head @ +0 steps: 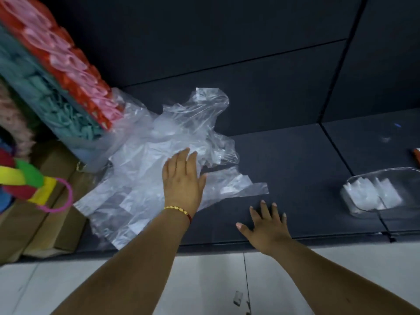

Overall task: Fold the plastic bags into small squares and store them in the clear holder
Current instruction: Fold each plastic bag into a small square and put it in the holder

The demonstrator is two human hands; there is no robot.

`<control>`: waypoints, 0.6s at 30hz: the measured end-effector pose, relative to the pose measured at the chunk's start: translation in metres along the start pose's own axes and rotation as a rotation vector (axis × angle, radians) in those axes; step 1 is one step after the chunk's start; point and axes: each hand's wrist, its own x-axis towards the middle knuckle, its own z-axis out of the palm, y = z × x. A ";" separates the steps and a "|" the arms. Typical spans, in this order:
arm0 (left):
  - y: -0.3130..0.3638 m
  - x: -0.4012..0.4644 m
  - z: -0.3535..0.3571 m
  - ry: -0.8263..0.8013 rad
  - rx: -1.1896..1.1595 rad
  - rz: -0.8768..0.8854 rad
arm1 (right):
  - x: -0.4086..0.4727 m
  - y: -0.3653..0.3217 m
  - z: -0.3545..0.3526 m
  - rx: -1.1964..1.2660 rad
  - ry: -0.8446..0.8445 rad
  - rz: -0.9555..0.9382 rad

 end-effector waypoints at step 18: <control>-0.074 0.093 -0.065 -0.162 -0.328 -0.403 | -0.002 -0.003 -0.012 -0.040 -0.114 0.009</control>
